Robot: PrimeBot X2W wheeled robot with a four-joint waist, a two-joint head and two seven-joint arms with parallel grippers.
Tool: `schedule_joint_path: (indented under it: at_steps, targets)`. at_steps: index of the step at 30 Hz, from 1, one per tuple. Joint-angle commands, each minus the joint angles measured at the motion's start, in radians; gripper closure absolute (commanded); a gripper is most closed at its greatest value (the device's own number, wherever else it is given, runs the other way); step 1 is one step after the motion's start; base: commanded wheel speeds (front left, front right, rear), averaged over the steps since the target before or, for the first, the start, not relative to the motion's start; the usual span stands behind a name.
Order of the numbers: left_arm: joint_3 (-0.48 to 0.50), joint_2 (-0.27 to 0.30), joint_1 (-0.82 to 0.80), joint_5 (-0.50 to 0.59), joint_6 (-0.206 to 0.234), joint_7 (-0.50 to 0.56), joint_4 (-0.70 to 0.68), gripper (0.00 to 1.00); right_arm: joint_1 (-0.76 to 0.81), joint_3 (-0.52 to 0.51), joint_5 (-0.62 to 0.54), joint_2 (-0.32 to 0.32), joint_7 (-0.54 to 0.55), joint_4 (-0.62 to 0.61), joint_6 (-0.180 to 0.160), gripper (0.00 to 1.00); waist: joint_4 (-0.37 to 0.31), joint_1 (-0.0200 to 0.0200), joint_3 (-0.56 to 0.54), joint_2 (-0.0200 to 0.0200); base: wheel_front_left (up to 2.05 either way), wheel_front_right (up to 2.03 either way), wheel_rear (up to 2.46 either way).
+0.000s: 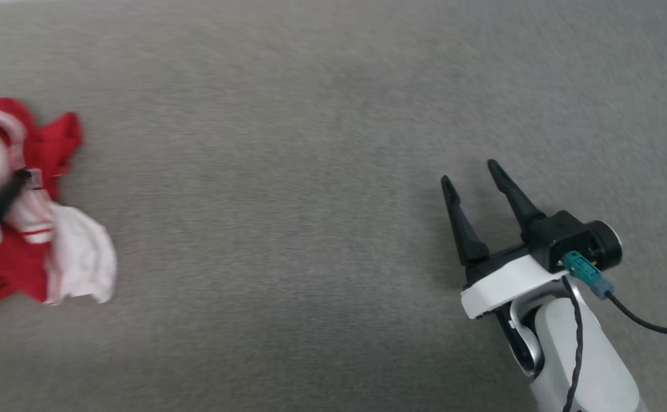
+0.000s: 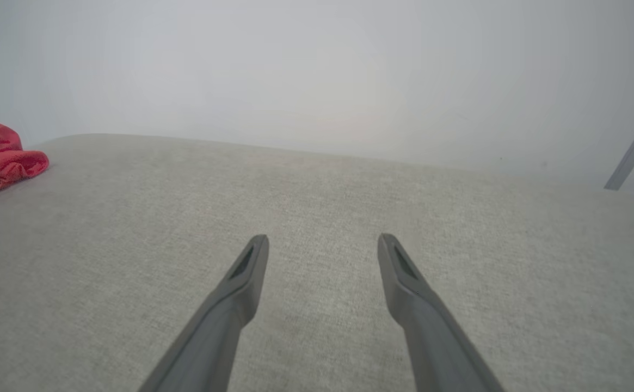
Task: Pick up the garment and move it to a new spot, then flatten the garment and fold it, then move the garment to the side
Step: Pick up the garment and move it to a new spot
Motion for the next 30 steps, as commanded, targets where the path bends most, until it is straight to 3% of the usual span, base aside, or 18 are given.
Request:
schedule_joint_path:
  at_steps: [1,4,9,10,11,21,30]
  targets:
    - [-0.008,0.014,-0.017,-0.008,0.003,0.030,0.037,0.00,-0.019,0.007,0.012,0.001,-0.005,-0.008,0.000,0.00,-0.062,0.0000,0.057,0.0000,0.00,0.00,0.00]
    - [-0.026,0.039,-0.031,-0.009,0.003,0.080,0.118,0.00,-0.024,0.018,0.019,0.001,-0.005,-0.019,0.000,0.00,-0.091,0.0000,0.075,0.0000,0.00,0.00,0.00]
    - [-0.048,0.019,-0.022,-0.041,0.003,0.108,0.191,0.03,-0.025,0.026,0.026,0.001,-0.005,-0.030,0.000,0.00,-0.119,0.0000,0.087,0.0000,0.00,0.00,0.00]
    - [-0.058,0.017,-0.019,-0.041,0.003,0.103,0.193,0.58,-0.023,0.025,0.026,0.001,-0.005,-0.032,0.000,0.00,-0.121,0.0000,0.086,0.0000,0.00,0.00,0.00]
    - [-0.061,0.017,-0.019,-0.046,0.003,0.091,0.196,1.00,-0.022,0.022,0.026,0.001,-0.005,-0.035,0.000,0.00,-0.123,0.0000,0.083,0.0000,0.00,0.00,0.00]
    - [-0.139,0.049,-0.121,0.060,0.001,-0.117,0.088,1.00,-0.002,0.007,0.035,0.001,-0.005,-0.032,0.000,0.00,-0.118,0.0000,0.021,0.0000,0.00,0.00,0.00]
    - [-0.341,0.002,-0.235,0.141,0.003,-0.211,-0.191,1.00,0.025,0.021,0.083,0.001,-0.005,-0.040,0.000,0.00,-0.168,0.0000,-0.035,0.0000,0.00,0.00,0.00]
